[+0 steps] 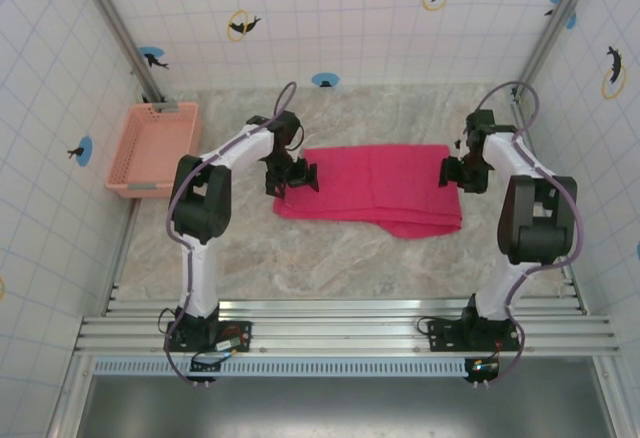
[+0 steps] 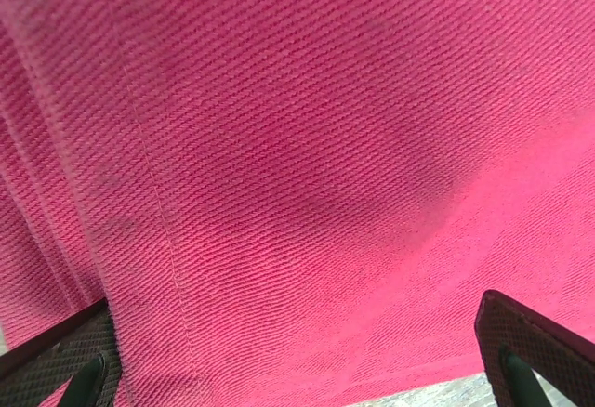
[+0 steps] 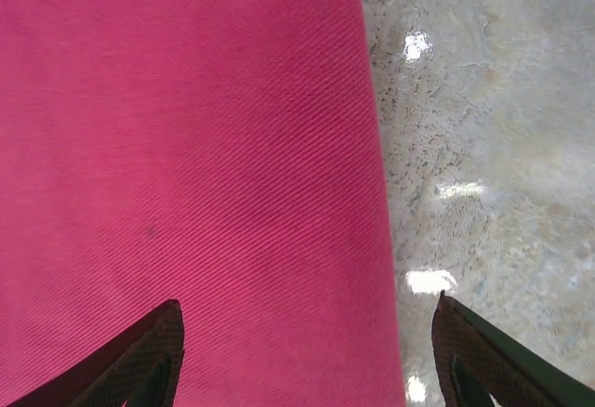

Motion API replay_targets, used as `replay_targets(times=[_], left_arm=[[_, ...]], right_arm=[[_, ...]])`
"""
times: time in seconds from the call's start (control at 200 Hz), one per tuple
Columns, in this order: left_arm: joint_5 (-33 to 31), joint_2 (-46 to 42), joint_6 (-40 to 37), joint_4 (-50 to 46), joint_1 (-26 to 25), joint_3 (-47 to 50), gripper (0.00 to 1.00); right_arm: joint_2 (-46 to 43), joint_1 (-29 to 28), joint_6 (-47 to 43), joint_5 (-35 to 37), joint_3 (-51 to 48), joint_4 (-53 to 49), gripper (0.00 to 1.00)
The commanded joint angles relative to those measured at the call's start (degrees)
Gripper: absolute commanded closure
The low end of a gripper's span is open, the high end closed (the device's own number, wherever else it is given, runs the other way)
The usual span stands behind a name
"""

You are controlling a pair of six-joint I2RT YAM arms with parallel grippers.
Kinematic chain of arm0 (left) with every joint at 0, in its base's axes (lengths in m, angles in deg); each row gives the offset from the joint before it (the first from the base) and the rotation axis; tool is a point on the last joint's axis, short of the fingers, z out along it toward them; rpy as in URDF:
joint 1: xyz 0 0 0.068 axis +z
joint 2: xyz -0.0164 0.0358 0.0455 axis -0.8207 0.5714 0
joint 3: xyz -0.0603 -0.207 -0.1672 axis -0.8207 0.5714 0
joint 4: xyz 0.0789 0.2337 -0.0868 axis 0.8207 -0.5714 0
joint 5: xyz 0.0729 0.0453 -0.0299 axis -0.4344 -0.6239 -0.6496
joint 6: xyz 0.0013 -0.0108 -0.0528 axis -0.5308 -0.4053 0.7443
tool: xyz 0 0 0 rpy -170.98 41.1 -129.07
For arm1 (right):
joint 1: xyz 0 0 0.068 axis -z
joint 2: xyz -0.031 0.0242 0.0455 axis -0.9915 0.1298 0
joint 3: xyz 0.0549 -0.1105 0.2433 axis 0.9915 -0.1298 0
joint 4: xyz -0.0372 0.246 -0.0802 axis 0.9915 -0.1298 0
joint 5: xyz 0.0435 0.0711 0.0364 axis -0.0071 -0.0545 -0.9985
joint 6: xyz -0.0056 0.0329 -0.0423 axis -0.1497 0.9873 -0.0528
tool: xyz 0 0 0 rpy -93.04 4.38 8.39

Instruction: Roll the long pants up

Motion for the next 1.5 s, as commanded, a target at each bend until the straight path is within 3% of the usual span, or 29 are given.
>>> replay_targets(times=[0.0, 0.095, 0.16, 0.215, 0.3, 0.335, 0.52, 0.726, 0.901, 0.961, 1.031, 1.146, 1.256, 1.366, 1.496], left_arm=[[1.18, -0.18, 2.19, 0.13, -0.81, 2.13, 0.02], [1.10, 0.06, 2.83, 0.47, -1.18, 3.46, 0.03], [0.85, 0.74, 3.32, 0.55, -1.18, 3.84, 0.02], [0.30, 1.63, 3.62, 0.66, -1.20, 3.57, 0.03], [-1.01, 4.28, 3.88, -0.05, -1.22, 0.84, 0.02], [-1.40, 5.97, 4.07, -0.70, -1.20, -1.26, 0.02], [-0.38, 19.30, 7.69, -3.25, -1.03, -18.92, 0.03], [3.11, 34.42, 16.30, -2.02, -0.03, -42.55, 0.03], [6.40, 40.22, 29.69, 9.93, 2.25, -45.33, 0.02], [5.48, 40.85, 32.38, 12.49, 3.21, -45.74, 0.03], [4.31, 40.85, 34.85, 16.00, 4.34, -45.74, 0.03], [4.19, 41.29, 39.90, 22.35, 6.22, -46.60, 0.02], [6.40, 41.18, 42.62, 25.31, 7.90, -47.64, 0.02], [10.75, 38.58, 42.88, 29.26, 9.52, -45.47, 0.03], [11.48, 32.87, 38.75, 28.86, 11.85, -42.81, 0.02]], right_arm=[[4.25, 0.34, -3.48, -1.20, 1.65, 0.72, 0.28], [9.12, 0.53, -3.82, -4.42, 4.30, 0.56, 0.33], [11.53, 0.62, -3.66, -5.33, 6.22, 0.26, 0.42], [12.53, 0.79, -3.21, -6.81, 7.36, 0.10, 0.53], [13.12, 1.05, -2.34, -8.60, 8.39, -0.44, 0.82], [13.21, 1.12, -1.91, -9.74, 8.54, -0.81, 0.89], [8.48, -0.69, 2.13, -14.48, 2.83, -1.48, 0.92], [-1.08, -7.33, 9.04, -14.82, -7.38, -2.00, 0.91], [-7.06, -18.75, 17.38, -12.25, -12.72, -2.63, 0.86], [-9.51, -22.97, 22.06, -11.14, -14.53, -1.87, 0.75], [-12.06, -27.11, 28.11, -11.19, -17.25, 0.55, 0.56], [-14.23, -31.73, 34.13, -15.81, -19.53, 2.83, 0.31], [-16.43, -33.74, 33.16, -21.87, -16.58, 0.99, 0.27], [-18.24, -33.95, 25.80, -18.33, -6.57, -11.48, 0.26], [-18.03, -34.10, 17.80, -13.22, 3.74, -21.41, 0.25]])
